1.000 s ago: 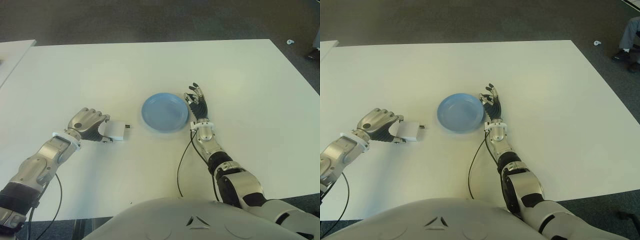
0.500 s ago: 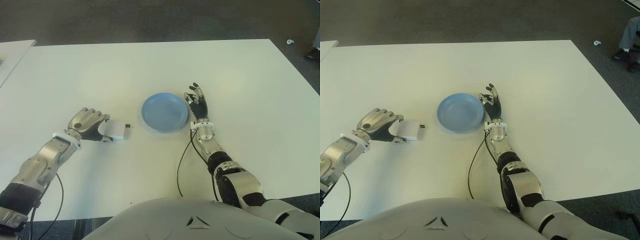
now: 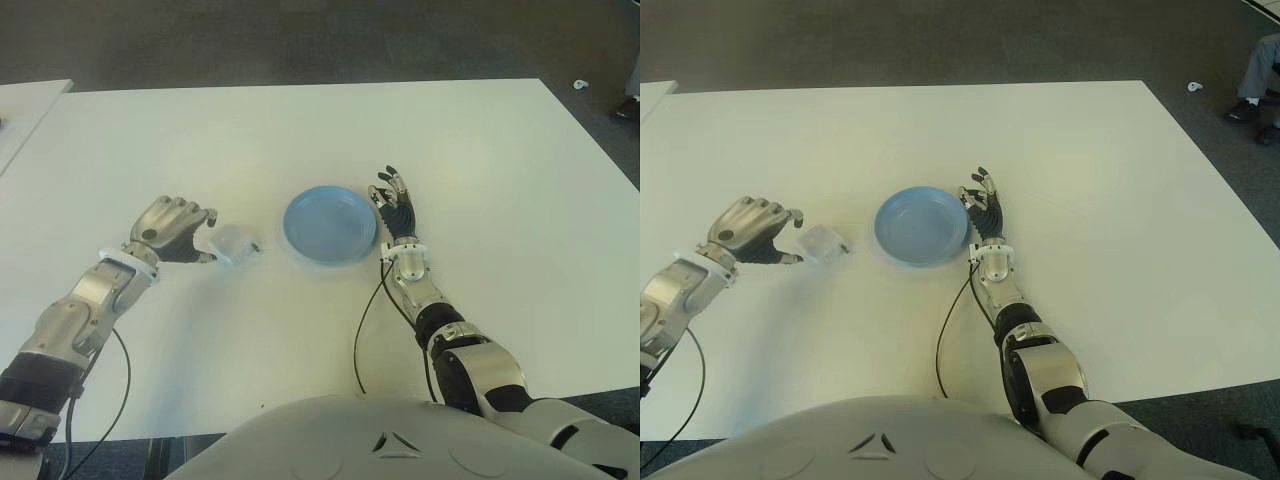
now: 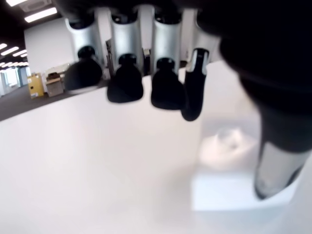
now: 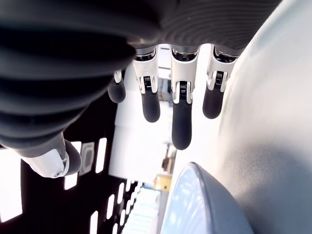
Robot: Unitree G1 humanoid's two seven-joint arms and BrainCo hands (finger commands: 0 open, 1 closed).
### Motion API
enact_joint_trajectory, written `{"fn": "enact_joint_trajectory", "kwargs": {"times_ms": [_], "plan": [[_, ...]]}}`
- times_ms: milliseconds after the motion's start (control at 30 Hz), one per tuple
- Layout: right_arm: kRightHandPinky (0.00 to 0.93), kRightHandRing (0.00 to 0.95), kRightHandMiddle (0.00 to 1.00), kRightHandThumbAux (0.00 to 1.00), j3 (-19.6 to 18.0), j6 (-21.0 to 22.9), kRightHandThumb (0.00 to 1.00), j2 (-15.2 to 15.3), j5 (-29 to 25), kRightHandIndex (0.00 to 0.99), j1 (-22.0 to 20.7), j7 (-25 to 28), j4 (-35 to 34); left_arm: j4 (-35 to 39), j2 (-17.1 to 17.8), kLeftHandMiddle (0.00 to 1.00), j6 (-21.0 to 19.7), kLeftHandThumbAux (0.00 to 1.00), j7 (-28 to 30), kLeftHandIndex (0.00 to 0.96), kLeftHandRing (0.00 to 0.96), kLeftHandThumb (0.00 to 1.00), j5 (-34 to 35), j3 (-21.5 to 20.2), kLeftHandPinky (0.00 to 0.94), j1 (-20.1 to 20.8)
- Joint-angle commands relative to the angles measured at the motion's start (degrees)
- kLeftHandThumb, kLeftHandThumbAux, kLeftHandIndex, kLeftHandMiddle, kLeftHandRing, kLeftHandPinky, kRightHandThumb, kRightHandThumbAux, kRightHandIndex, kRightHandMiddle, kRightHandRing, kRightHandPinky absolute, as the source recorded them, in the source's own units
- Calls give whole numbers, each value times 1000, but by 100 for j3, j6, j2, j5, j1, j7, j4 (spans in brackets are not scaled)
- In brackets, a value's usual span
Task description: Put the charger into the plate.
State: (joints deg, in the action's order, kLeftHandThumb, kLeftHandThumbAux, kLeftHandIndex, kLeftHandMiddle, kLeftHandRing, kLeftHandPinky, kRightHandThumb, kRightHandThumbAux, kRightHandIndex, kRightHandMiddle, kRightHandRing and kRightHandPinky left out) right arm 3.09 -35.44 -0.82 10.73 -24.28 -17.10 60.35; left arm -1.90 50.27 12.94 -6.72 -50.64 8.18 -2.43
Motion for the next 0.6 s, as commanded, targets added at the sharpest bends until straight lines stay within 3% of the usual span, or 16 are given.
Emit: {"fn": "enact_joint_trajectory", "kwargs": {"times_ms": [33,600], "plan": [[202,298,184,489,21,434,0,-153,-16,0,561,72,512,121,-137,836,-70,696,79,445,823,724,96,-96,820,94],[200,293,180,498,12,417,4,-207,-28,0,537,58,547,217,-408,842,-91,695,178,445,832,729,392,-171,838,317]]}}
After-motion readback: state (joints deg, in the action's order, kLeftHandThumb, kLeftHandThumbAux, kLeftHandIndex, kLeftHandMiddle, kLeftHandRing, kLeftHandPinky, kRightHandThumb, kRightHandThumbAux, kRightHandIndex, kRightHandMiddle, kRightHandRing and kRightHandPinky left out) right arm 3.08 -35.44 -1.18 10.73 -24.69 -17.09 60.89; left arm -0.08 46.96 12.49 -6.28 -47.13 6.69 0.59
